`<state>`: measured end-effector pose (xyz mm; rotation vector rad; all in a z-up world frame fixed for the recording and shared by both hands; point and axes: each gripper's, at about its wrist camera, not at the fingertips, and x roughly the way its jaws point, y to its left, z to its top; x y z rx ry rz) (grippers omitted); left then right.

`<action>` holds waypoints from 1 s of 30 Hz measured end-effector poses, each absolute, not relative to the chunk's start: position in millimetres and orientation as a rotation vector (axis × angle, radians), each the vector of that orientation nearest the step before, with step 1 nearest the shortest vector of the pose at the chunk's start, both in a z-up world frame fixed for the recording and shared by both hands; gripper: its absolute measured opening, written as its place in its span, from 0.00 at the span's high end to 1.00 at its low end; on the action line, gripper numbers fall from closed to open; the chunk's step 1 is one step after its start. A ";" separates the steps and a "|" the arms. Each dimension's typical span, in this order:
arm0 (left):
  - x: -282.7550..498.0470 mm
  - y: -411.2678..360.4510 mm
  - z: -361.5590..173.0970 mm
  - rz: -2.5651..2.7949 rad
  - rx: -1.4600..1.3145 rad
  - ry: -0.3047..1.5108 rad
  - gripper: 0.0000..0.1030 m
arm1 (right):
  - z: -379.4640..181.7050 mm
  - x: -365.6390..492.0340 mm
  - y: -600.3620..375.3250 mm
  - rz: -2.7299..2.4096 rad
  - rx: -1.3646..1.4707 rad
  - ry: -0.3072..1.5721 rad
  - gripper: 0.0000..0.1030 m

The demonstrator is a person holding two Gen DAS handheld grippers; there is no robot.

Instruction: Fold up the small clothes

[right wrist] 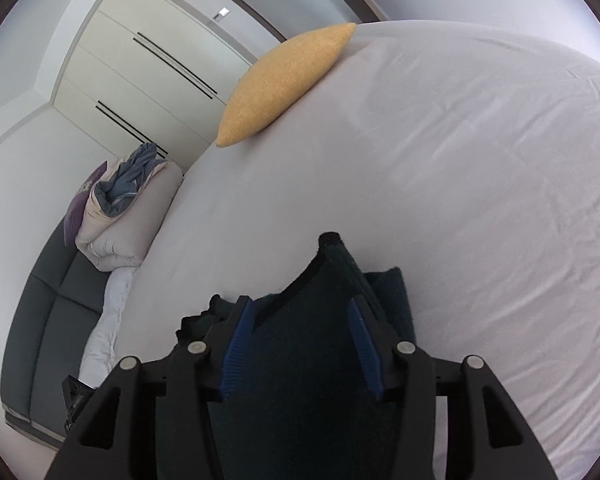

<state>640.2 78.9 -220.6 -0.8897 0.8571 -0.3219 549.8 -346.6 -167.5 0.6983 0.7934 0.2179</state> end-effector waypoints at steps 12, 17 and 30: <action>554.7 75.6 -202.5 -0.292 -0.754 0.893 0.16 | -152.2 481.0 -349.0 0.075 0.472 0.812 0.47; 501.8 62.8 -227.8 -0.288 -0.770 0.927 0.16 | -155.2 452.3 -348.0 0.060 0.419 0.824 0.47; 466.6 34.4 -244.9 -0.259 -0.594 0.966 0.69 | -163.5 424.4 -320.5 0.107 0.289 0.870 0.71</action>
